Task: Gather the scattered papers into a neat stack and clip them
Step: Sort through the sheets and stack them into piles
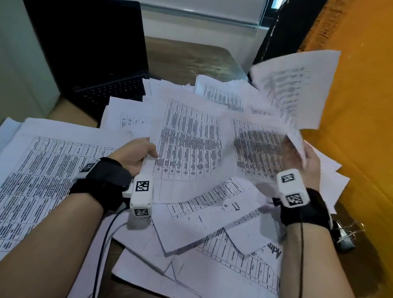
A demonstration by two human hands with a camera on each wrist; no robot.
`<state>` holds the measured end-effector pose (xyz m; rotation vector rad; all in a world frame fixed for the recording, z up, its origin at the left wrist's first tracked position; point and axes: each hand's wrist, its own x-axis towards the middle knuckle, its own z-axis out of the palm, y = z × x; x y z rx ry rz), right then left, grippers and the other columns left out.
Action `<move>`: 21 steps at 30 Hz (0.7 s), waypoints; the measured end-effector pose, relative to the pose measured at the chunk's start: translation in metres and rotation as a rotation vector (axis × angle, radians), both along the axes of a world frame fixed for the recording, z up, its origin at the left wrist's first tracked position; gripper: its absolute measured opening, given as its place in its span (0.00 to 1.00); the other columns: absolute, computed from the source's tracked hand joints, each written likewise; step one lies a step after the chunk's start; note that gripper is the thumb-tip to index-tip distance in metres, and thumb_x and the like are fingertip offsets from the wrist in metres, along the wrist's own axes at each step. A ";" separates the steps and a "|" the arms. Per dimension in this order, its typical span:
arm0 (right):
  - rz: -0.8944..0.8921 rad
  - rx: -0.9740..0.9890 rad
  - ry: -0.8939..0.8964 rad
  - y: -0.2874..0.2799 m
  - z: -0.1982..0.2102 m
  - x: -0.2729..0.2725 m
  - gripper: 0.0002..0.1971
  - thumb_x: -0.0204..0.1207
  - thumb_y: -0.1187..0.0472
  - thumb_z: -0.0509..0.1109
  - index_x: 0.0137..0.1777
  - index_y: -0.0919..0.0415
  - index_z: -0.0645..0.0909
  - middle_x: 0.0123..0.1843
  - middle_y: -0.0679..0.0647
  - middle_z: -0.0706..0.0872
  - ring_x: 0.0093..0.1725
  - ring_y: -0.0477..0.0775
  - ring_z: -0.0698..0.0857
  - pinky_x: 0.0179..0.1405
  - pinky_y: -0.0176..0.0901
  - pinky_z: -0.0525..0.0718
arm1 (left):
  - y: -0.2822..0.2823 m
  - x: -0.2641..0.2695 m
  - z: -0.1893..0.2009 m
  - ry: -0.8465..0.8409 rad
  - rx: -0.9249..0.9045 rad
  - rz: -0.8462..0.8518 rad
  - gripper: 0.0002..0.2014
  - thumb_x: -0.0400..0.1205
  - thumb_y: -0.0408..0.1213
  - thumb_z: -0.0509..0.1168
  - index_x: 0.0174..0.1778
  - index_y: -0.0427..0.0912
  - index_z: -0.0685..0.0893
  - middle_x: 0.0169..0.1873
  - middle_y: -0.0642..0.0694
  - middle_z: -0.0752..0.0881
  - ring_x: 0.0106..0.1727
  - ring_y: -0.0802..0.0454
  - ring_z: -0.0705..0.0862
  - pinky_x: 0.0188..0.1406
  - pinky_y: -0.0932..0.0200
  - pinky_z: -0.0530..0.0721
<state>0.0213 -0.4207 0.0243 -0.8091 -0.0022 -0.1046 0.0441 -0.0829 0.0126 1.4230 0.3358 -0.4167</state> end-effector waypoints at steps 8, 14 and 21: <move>0.228 -0.580 0.195 0.019 0.001 0.016 0.28 0.78 0.74 0.62 0.77 0.56 0.73 0.71 0.52 0.80 0.67 0.55 0.82 0.56 0.45 0.86 | 0.001 0.002 -0.004 0.006 -0.076 0.078 0.17 0.82 0.26 0.57 0.68 0.32 0.73 0.76 0.32 0.69 0.71 0.34 0.76 0.69 0.35 0.76; 0.213 -0.752 0.287 0.040 0.000 0.017 0.25 0.79 0.78 0.62 0.72 0.57 0.80 0.57 0.52 0.87 0.41 0.42 0.87 0.33 0.31 0.86 | -0.005 0.000 -0.001 -0.024 -0.144 0.041 0.16 0.89 0.44 0.54 0.68 0.41 0.77 0.58 0.46 0.87 0.61 0.45 0.84 0.56 0.48 0.84; 0.375 -0.871 0.127 0.060 -0.001 0.022 0.27 0.79 0.66 0.69 0.72 0.37 0.78 0.77 0.52 0.74 0.64 0.55 0.81 0.62 0.60 0.84 | -0.003 0.001 -0.007 -0.132 0.029 -0.144 0.19 0.83 0.28 0.63 0.71 0.33 0.75 0.57 0.35 0.87 0.46 0.45 0.90 0.39 0.52 0.90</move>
